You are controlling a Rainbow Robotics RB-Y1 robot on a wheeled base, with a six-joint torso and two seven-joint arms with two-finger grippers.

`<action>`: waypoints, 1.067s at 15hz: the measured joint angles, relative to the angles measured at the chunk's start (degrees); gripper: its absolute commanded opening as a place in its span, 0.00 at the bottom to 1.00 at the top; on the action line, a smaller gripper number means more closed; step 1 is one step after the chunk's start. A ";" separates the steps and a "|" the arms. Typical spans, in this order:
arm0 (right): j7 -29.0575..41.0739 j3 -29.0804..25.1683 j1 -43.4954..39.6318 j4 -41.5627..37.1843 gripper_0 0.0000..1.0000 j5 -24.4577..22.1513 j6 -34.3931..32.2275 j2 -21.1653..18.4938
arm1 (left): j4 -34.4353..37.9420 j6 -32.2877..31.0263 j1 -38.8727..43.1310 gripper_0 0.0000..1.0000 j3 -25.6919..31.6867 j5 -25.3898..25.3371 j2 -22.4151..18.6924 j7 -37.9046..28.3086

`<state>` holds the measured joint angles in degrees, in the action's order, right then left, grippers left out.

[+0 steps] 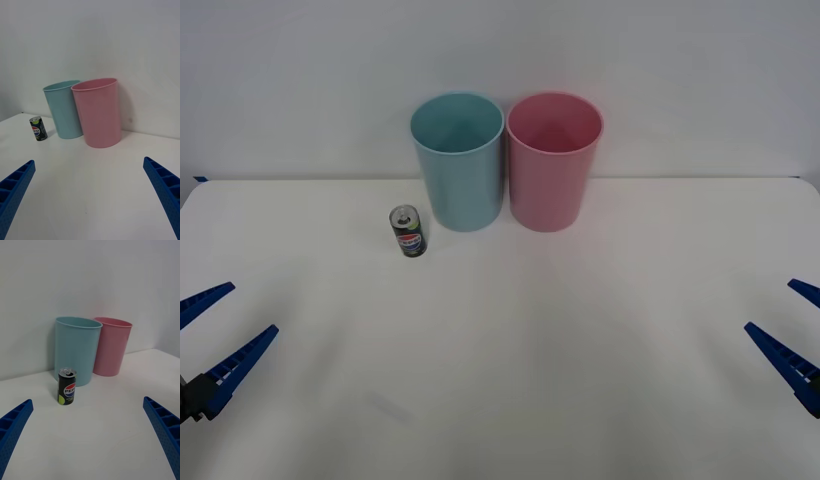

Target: Grasp the object on the table and drop it into the matching bin: aluminum can to the light blue bin, PET bottle to the pink bin.

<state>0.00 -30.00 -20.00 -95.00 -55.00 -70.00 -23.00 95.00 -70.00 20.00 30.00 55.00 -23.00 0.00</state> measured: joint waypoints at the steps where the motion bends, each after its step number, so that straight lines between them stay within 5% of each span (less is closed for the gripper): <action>1: 0.00 0.00 0.00 0.00 1.00 0.00 0.00 0.00 | 0.00 0.00 0.00 1.00 0.00 0.00 0.00 0.00; 11: 0.00 0.00 0.00 0.00 1.00 0.00 0.00 0.00 | -2.37 1.90 -0.07 1.00 -1.41 -0.76 0.41 1.48; 16: 0.00 0.00 0.00 0.00 1.00 0.00 0.00 0.00 | -2.72 8.90 -0.43 1.00 -4.81 -0.59 0.41 2.89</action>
<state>0.00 -30.00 -20.00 -95.00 -55.00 -70.00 -23.00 92.29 -61.10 19.57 25.19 54.42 -22.59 2.89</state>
